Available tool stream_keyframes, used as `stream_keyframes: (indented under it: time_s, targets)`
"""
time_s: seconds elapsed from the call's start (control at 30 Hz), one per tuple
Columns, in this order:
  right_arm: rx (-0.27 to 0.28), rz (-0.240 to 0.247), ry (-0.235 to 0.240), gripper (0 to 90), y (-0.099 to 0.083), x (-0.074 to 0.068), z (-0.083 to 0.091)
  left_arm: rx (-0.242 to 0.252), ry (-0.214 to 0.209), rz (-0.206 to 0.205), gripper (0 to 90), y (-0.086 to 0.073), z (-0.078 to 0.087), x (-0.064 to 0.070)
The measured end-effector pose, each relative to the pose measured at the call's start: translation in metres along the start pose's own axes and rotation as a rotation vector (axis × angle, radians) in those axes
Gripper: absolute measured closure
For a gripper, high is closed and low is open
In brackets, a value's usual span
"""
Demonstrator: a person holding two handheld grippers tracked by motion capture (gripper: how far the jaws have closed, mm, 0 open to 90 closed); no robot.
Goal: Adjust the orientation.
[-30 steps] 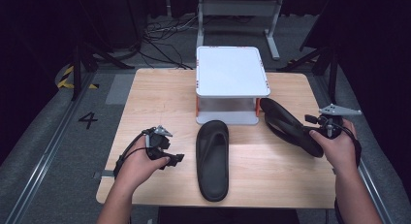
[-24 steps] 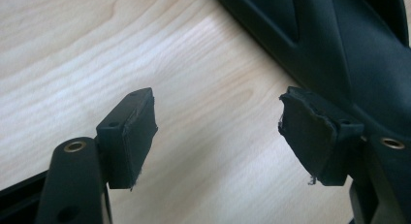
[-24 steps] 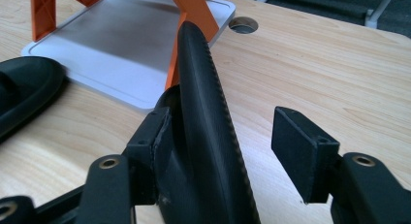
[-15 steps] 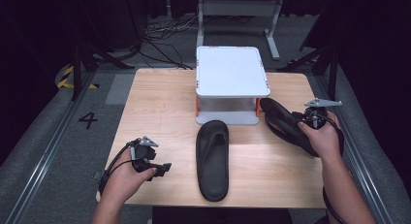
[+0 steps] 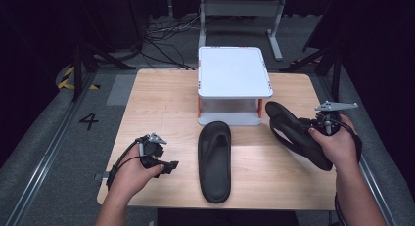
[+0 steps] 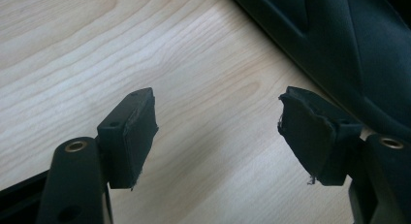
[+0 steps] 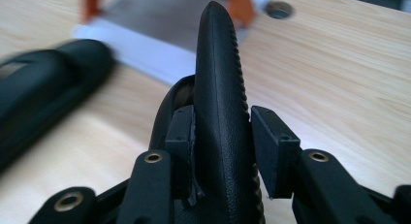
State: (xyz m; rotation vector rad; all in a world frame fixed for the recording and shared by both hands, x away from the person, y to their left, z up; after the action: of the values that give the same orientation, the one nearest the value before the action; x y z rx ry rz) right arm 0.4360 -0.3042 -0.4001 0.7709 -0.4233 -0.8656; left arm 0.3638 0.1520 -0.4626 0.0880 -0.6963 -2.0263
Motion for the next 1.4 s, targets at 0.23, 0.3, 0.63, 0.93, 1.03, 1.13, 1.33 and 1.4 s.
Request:
stream_keyframes:
  time_s: [0.23,0.3,0.63,0.93,1.03,1.13,1.33,1.4]
  targets:
    - [-0.001,0.077,0.122,63.1,0.001,-0.050,0.015,0.003,-0.021,-0.054,29.8,0.018,-0.011,0.009]
    - [-0.020,0.089,0.178,63.1,-0.001,-0.064,0.009,0.015,-0.023,-0.059,30.6,0.023,-0.011,0.012]
    - [-0.083,0.125,0.328,62.8,-0.019,-0.097,-0.015,0.016,-0.044,-0.095,31.3,0.036,-0.017,0.017]
    - [-0.072,0.112,0.330,62.5,-0.023,-0.095,-0.018,0.021,-0.049,-0.107,31.4,0.040,-0.019,0.016]
    - [-0.061,0.107,0.307,62.8,-0.023,-0.089,-0.018,0.019,-0.054,-0.098,31.4,0.039,-0.019,0.018]
    - [-0.054,0.112,0.264,63.8,-0.024,-0.080,-0.020,0.025,-0.054,-0.096,31.4,0.038,-0.019,0.017]
    - [-0.043,0.113,0.174,67.5,-0.025,-0.059,-0.026,0.019,-0.045,-0.082,31.4,0.033,-0.018,0.013]
    - [-0.047,0.114,0.141,68.5,-0.026,-0.052,-0.030,0.016,-0.040,-0.077,31.4,0.030,-0.017,0.012]
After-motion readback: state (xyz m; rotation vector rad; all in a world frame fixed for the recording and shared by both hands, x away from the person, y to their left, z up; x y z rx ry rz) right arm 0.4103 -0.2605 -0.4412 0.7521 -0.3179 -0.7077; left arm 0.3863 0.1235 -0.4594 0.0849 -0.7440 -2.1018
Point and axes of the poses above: each handheld gripper's, and its own axes: z roughly backward along the jaws, y roughly out of its top, x roughly to its right, the point moved 6 cm from there along -z, roughly forward along the jaws, and after that the axes turned 7 degrees about z, right-handed, at the moved point
